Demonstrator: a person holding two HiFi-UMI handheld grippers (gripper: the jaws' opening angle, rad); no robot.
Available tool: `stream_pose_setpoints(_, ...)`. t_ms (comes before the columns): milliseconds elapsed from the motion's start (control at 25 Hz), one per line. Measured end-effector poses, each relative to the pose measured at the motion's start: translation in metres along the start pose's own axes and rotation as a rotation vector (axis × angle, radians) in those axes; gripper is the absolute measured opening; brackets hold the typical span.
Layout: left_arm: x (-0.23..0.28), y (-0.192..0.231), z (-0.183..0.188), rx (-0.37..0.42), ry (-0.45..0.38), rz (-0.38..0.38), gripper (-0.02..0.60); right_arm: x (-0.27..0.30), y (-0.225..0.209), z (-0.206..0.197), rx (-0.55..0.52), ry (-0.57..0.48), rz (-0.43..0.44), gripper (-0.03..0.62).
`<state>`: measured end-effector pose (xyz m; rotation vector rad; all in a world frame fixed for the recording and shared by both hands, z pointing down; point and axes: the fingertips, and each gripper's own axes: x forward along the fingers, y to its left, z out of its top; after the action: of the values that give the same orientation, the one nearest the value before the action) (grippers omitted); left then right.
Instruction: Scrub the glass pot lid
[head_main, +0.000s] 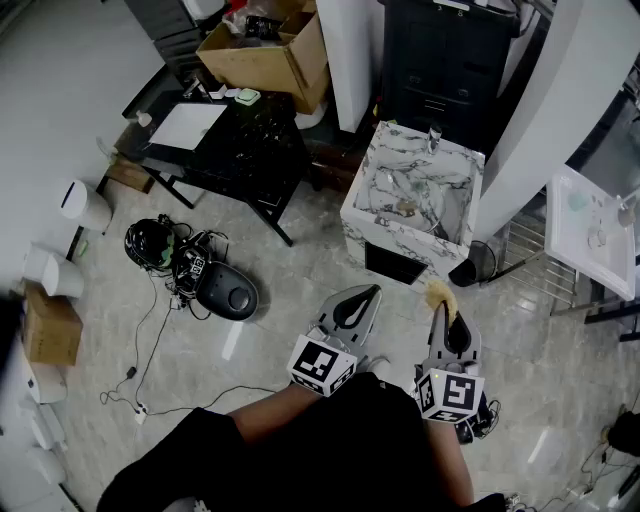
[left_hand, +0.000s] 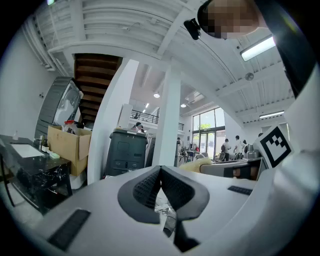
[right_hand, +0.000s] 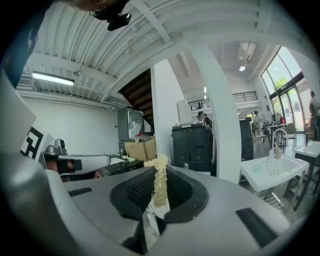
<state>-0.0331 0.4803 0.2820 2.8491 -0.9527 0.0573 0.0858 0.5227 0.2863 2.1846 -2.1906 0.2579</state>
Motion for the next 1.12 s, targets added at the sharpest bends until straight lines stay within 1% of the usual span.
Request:
stream_pose_setpoints(280, 0.011, -0.014, -0.010, 0.008, 0.016, 0.045, 0.017, -0.009, -0.034, -0.007, 0.090, -0.030, 0.038, 0.061)
stream_pose_setpoints(400, 0.010, -0.011, -0.023, 0.022, 0.059, 0.025, 0.017, -0.006, -0.034, -0.015, 0.091, -0.021, 0.067, 0.061)
stream_pose_setpoints(560, 0.013, 0.010, -0.031, 0.000, 0.080, 0.051, 0.017, 0.005, -0.033, -0.016, 0.073, -0.025, 0.087, 0.061)
stream_pose_setpoints(680, 0.024, 0.023, -0.029, -0.005, 0.068, 0.060, 0.017, 0.020, -0.034, -0.018, 0.077, -0.016, 0.090, 0.061)
stream_pose_setpoints(840, 0.048, 0.038, -0.027, -0.009, 0.046, 0.052, 0.017, 0.045, -0.040, -0.021, 0.084, -0.002, 0.076, 0.061)
stream_pose_setpoints(1120, 0.107, 0.106, -0.021, -0.031, 0.034, 0.060, 0.017, 0.124, -0.051, -0.015, 0.063, 0.041, 0.060, 0.061)
